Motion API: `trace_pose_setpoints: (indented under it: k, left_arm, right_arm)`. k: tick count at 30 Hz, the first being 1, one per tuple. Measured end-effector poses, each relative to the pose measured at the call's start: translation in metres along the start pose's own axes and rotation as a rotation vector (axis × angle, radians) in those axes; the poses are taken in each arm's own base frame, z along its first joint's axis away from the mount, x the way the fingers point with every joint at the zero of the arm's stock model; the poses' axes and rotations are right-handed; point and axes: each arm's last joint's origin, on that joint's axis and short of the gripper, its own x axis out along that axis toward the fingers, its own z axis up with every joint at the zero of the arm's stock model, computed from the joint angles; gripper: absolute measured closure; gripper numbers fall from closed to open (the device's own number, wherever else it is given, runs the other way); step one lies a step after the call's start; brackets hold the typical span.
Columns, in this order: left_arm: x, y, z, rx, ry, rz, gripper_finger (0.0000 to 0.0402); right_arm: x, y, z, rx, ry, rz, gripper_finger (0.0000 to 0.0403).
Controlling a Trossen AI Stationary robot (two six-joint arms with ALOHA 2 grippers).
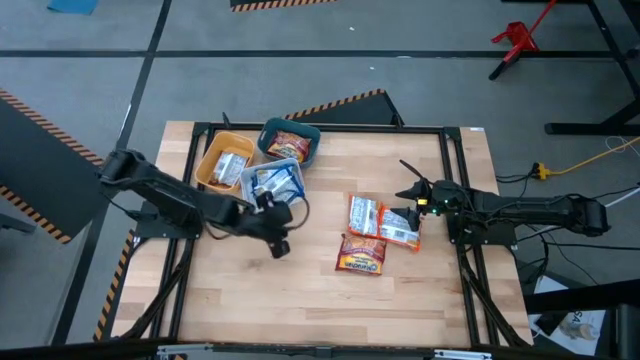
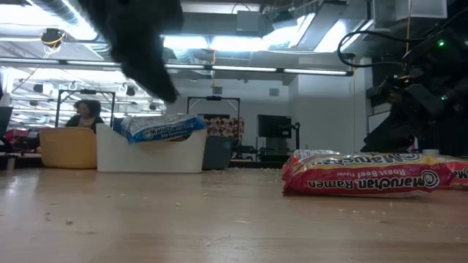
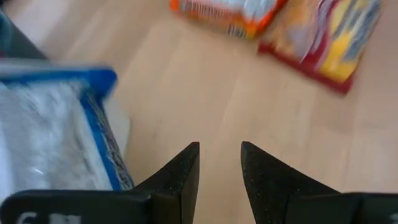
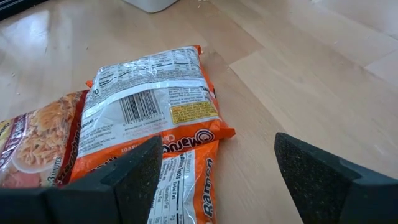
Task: Sort Maruchan noodles
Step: Put the blue noodle into the white bin
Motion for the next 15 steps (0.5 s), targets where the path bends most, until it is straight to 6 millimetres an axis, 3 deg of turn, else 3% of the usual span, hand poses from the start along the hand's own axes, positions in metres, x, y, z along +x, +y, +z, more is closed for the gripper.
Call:
trace_pose_setpoints:
  k: [7, 15]
  left_arm:
    - [0.034, -0.01, -0.02, 0.016, 0.158, 0.021, 0.029]
    - [0.038, 0.0, -0.036, -0.016, 0.284, 0.173, 0.029]
  right_arm:
    - [0.0, 0.0, 0.0, 0.0, 0.003, 0.006, 0.0107]
    - [0.0, 0.0, 0.0, 0.0, 0.003, 0.008, 0.0107]
